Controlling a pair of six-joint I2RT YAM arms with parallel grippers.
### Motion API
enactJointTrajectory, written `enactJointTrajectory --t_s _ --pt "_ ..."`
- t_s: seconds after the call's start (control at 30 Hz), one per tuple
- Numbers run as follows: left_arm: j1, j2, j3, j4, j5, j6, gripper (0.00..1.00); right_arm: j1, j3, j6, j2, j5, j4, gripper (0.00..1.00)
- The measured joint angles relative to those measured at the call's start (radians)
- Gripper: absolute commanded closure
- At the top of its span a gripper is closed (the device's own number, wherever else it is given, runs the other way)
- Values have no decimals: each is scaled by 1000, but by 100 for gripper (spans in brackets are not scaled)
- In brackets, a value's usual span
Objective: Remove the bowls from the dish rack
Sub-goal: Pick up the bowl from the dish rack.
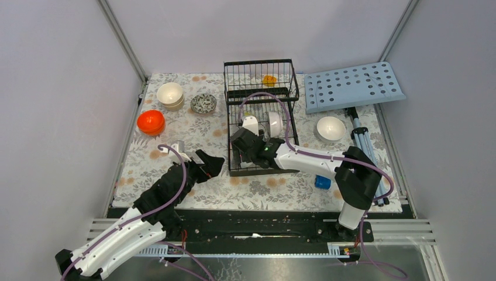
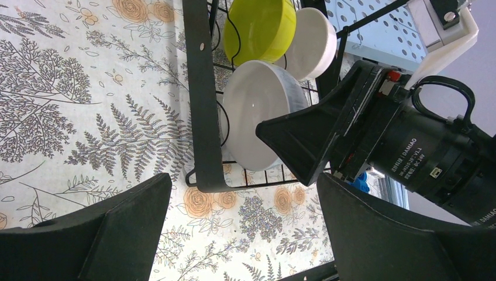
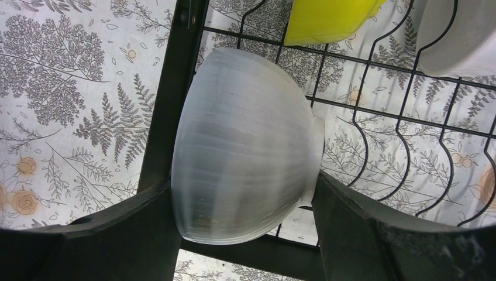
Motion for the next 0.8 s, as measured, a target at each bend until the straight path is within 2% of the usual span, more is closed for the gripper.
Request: enactJointTrajectory --t_s 0.8 --pt "0 0 0 0 0 0 1 22 55 -32 0 33 -95 100"
